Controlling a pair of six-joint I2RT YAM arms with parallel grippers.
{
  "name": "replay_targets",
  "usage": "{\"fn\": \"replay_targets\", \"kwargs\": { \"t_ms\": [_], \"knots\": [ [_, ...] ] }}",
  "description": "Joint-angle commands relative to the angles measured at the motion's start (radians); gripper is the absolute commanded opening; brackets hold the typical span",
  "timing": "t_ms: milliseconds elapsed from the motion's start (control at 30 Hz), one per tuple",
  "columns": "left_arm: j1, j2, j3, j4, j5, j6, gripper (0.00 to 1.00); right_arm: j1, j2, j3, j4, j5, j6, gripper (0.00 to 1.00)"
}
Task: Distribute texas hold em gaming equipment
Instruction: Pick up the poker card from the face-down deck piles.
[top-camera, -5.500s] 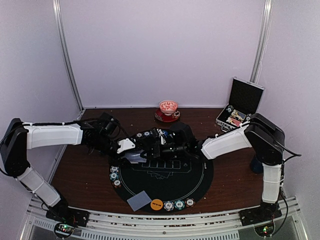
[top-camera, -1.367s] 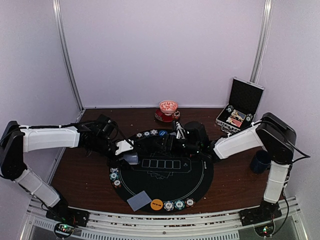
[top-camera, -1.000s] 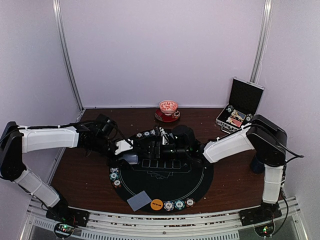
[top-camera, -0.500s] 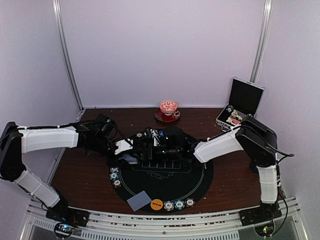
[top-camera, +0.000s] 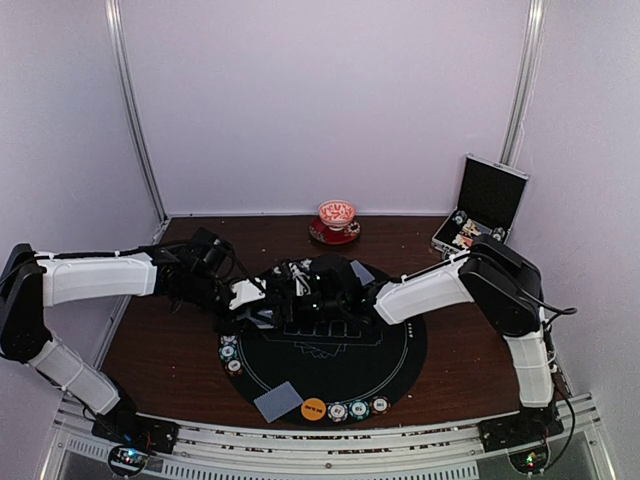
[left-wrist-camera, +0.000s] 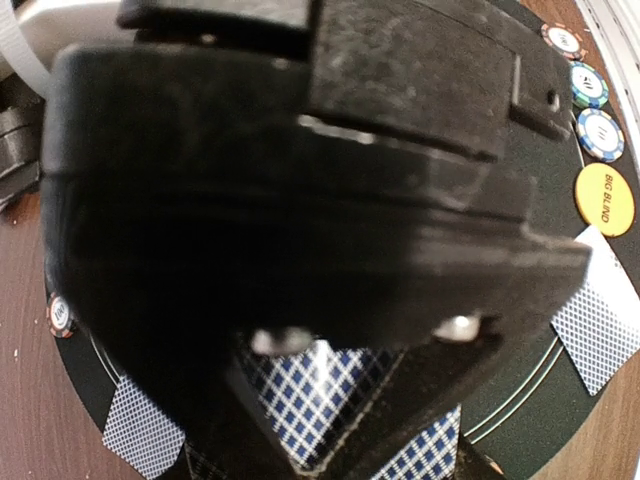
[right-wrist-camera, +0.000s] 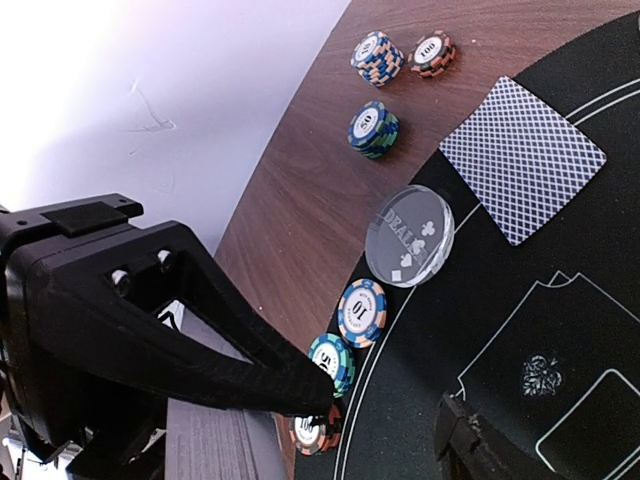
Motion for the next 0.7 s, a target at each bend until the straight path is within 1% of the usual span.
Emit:
{"fn": "replay_targets", "kwargs": {
  "t_ms": [0,300,667],
  "knots": [
    [-0.007,-0.025,-0.009,0.028,0.026,0.005,0.56,-0.016,0.007,0.005,-0.088,0.070,-0.014,0.71],
    [-0.006,-0.021,-0.007,0.030,0.023,0.005,0.56,-0.058,-0.016,-0.020,-0.193,0.106,-0.014,0.61],
    [-0.006,-0.017,-0.007,0.029,0.018,0.006,0.56,-0.058,-0.088,-0.049,-0.197,0.068,-0.014,0.42]
  ]
}}
